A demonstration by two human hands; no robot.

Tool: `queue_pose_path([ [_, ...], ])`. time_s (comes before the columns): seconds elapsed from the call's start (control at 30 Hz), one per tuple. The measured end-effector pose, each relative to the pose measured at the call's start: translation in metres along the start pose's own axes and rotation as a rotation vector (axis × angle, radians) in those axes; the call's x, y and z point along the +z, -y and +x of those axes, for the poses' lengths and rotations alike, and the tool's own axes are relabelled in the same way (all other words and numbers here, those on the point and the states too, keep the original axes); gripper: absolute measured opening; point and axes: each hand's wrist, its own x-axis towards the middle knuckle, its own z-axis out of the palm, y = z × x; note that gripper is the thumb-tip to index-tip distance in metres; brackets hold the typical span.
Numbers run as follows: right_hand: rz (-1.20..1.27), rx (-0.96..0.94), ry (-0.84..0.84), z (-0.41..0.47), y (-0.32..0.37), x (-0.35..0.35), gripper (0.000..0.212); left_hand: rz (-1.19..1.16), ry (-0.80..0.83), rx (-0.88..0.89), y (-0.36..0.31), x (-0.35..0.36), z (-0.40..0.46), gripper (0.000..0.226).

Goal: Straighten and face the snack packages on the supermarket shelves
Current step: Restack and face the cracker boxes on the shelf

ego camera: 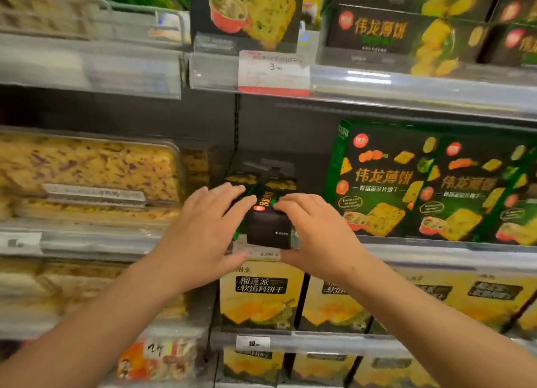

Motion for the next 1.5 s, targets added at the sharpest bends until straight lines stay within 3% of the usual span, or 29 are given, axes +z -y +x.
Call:
queue_pose_path([
  [0.3, 0.103, -0.124, -0.237, -0.014, -0.008, -0.028, 0.078, -0.153, -0.248, 0.000, -0.044, -0.019, 0.008, 0.076],
  [0.43, 0.279, -0.030, -0.189, -0.003, -0.022, -0.047, 0.105, -0.504, -0.329, -0.125, -0.035, -0.043, 0.004, 0.067],
  [0.6, 0.332, -0.001, -0.114, 0.018, -0.036, -0.070, 0.092, -1.085, -0.357, -0.313, 0.005, -0.086, 0.005, 0.059],
  [0.73, 0.383, -0.052, -0.103, 0.030, -0.026, -0.092, 0.066, -1.308, -0.345, -0.245, 0.034, -0.116, 0.013, 0.048],
  [1.0, 0.403, 0.036, -0.137, 0.035, -0.003, -0.135, 0.070, -1.446, -0.219, -0.083, 0.056, -0.138, 0.029, 0.045],
  [1.1, 0.410, 0.027, -0.156, 0.025, -0.002, -0.159, 0.064, -1.398, -0.153, 0.092, 0.067, -0.148, 0.036, 0.061],
  [1.2, 0.350, 0.006, -0.231, 0.018, -0.008, -0.208, 0.054, -1.462, -0.287, 0.150, 0.075, -0.160, 0.062, 0.064],
  [1.27, 0.273, 0.016, -0.291, 0.021, -0.017, -0.246, 0.055, -1.238, -0.478, 0.117, 0.070, -0.162, 0.087, 0.047],
  [1.33, 0.196, 0.048, -0.337, 0.030, -0.031, -0.280, 0.055, -0.572, -0.613, 0.214, 0.060, -0.155, 0.112, 0.040],
  [1.4, 0.053, 0.063, -0.373, 0.046, -0.050, -0.306, 0.049, -0.009, -0.577, 0.374, 0.049, -0.143, 0.133, 0.037],
  [1.43, -0.005, 0.072, -0.380, 0.056, -0.061, -0.317, 0.050, 0.125, -0.548, 0.403, 0.046, -0.137, 0.140, 0.036],
  [1.5, -0.113, 0.108, -0.361, 0.078, -0.083, -0.334, 0.053, 0.128, -0.538, 0.372, 0.043, -0.133, 0.150, 0.036],
])
